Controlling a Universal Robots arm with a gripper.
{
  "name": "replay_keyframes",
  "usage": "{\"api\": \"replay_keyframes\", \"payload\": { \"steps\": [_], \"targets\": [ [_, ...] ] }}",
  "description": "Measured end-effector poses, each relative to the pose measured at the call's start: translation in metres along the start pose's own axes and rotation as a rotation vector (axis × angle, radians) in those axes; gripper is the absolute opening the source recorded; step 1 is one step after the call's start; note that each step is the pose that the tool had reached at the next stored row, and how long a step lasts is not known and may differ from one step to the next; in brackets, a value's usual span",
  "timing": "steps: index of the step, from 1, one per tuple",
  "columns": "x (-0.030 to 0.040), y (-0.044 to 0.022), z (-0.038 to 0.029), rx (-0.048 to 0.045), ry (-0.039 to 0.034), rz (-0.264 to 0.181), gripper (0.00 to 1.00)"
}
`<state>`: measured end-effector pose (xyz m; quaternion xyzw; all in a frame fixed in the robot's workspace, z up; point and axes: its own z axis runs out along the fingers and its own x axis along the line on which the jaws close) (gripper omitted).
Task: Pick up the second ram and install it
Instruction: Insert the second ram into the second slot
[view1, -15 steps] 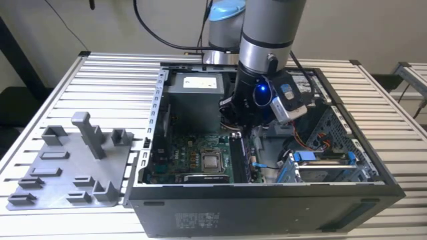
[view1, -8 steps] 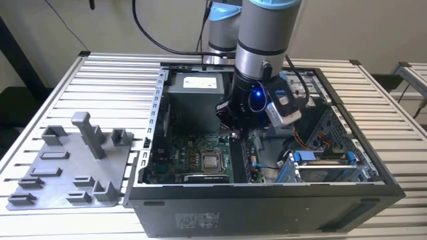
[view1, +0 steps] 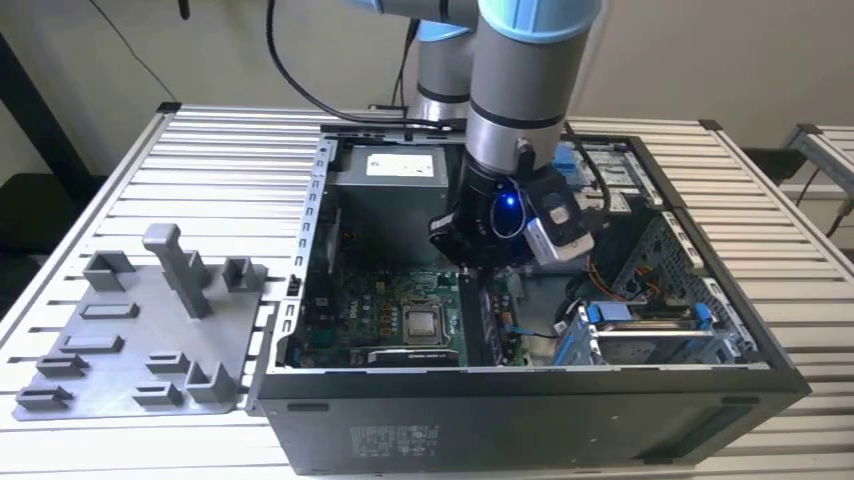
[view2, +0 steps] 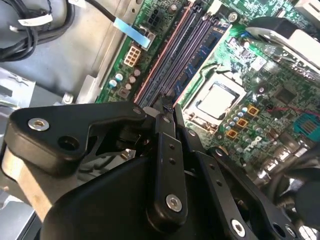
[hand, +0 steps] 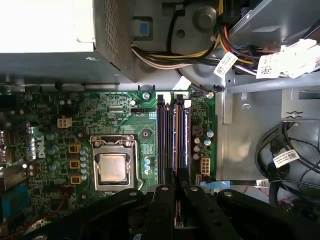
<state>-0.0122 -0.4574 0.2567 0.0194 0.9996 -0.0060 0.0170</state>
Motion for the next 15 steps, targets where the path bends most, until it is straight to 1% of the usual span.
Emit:
{"api": "replay_keyframes", "payload": {
  "steps": [12,15],
  "targets": [
    [0.0059,0.0001,0.0217,0.0002,-0.001,0.006,0.14],
    [0.0062,-0.0006,0.0252,0.0003,-0.0012,0.007,0.14]
  ]
}}
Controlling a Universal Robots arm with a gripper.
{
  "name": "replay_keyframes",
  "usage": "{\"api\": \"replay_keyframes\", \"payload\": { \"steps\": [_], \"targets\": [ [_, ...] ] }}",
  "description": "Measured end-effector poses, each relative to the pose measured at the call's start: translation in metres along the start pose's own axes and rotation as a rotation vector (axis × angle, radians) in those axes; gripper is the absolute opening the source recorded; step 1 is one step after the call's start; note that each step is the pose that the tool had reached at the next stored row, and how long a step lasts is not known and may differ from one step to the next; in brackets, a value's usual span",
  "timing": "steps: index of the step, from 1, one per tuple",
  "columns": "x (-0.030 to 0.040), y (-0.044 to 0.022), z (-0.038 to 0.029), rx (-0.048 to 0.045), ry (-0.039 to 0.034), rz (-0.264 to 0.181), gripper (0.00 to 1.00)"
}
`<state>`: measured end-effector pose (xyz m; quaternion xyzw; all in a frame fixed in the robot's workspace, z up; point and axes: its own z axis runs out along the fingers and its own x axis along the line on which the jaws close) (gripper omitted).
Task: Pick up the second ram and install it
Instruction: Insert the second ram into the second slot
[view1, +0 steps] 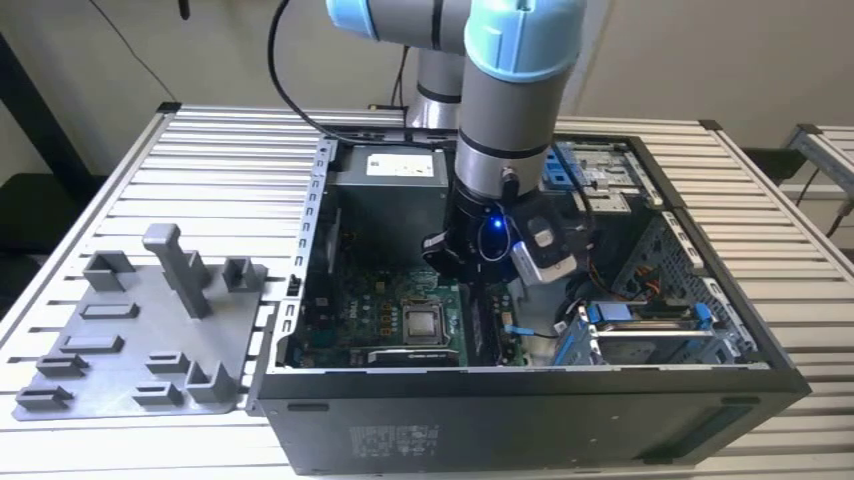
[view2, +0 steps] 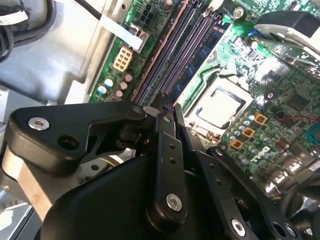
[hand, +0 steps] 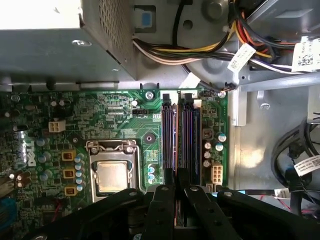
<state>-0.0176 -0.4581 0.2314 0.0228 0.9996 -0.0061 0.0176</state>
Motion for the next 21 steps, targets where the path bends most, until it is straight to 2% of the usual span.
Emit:
{"api": "replay_keyframes", "payload": {
  "steps": [7,21],
  "targets": [
    [0.0002,-0.0016,0.0058,0.0,-0.0003,0.002,0.14],
    [0.0006,-0.0017,0.0111,0.0003,-0.0002,0.003,0.14]
  ]
}}
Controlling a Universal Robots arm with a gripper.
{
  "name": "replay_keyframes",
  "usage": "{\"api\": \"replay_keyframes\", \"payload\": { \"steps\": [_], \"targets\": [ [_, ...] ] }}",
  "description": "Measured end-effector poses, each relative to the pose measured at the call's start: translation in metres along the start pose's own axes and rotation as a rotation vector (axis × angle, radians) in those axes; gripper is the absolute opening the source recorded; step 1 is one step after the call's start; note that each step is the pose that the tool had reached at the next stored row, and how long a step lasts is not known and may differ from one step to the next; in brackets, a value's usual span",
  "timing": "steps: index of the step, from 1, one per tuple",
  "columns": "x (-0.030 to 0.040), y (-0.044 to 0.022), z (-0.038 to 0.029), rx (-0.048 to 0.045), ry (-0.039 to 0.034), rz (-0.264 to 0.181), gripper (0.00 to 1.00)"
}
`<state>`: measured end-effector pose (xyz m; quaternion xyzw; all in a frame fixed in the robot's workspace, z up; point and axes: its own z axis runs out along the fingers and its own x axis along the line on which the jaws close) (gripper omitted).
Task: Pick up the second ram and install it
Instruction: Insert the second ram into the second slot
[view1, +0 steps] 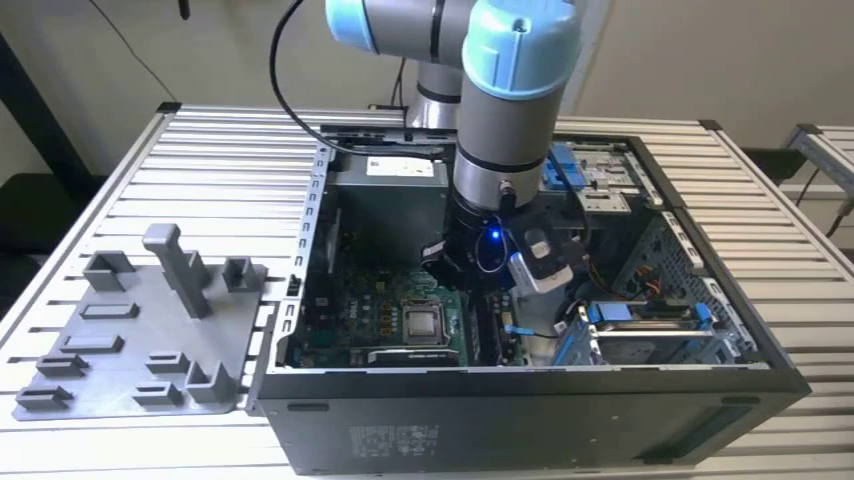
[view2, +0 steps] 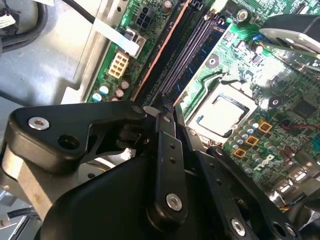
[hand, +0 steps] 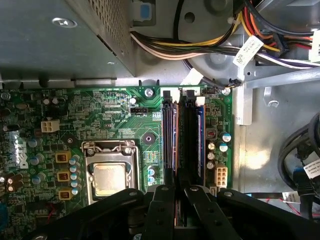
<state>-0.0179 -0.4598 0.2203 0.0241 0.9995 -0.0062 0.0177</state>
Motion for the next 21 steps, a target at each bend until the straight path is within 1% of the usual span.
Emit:
{"api": "replay_keyframes", "payload": {
  "steps": [10,13,15,19,21],
  "targets": [
    [0.0,0.0,0.0004,-0.0002,-0.0002,-0.001,0.14],
    [0.0,0.0001,0.0004,-0.0013,-0.0028,-0.022,0.14],
    [0.0,0.0,0.0004,-0.002,-0.0073,-0.036,0.14],
    [0.0,-0.0002,0.0002,-0.0022,-0.0081,-0.04,0.14],
    [-0.0001,-0.0003,-0.0012,-0.0015,-0.0081,-0.04,0.14]
  ]
}}
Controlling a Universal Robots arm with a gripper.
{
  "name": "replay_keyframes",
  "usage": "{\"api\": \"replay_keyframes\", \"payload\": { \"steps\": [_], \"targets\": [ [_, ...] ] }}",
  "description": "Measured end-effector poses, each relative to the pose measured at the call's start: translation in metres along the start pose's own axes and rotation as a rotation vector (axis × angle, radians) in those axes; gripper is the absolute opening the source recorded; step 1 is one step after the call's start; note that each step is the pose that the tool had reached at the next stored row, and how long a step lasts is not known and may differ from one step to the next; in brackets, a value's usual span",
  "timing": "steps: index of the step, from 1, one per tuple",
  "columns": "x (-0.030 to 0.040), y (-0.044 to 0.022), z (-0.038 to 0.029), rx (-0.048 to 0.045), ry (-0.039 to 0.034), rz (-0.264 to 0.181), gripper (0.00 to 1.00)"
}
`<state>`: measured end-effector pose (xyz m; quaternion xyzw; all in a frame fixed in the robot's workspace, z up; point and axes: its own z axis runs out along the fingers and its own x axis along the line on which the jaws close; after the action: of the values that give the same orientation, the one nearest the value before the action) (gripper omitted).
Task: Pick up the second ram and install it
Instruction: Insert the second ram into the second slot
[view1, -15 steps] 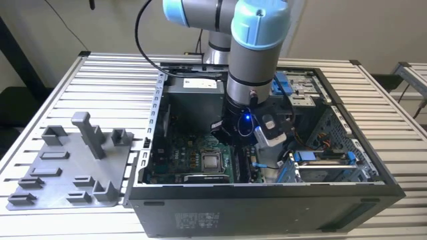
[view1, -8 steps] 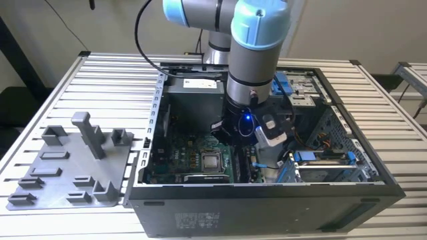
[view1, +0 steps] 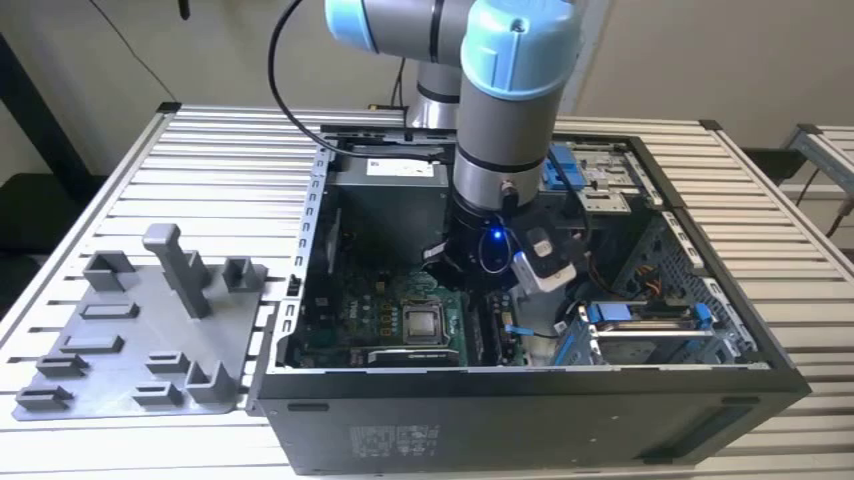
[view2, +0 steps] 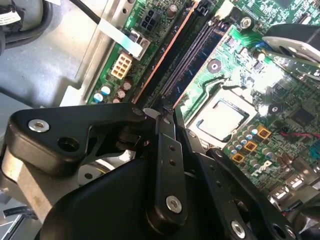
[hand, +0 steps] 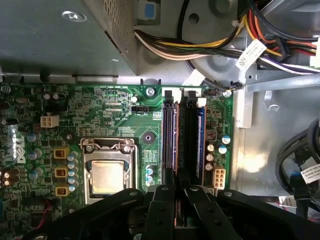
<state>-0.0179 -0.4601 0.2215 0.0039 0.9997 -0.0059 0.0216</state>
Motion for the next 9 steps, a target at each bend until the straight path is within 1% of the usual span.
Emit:
{"api": "replay_keyframes", "payload": {
  "steps": [5,9],
  "targets": [
    [0.0,0.0,-0.0006,0.0012,0.0001,0.0,0.14],
    [0.0001,-0.0001,0.001,0.0011,0.0,0.0,0.14]
  ]
}}
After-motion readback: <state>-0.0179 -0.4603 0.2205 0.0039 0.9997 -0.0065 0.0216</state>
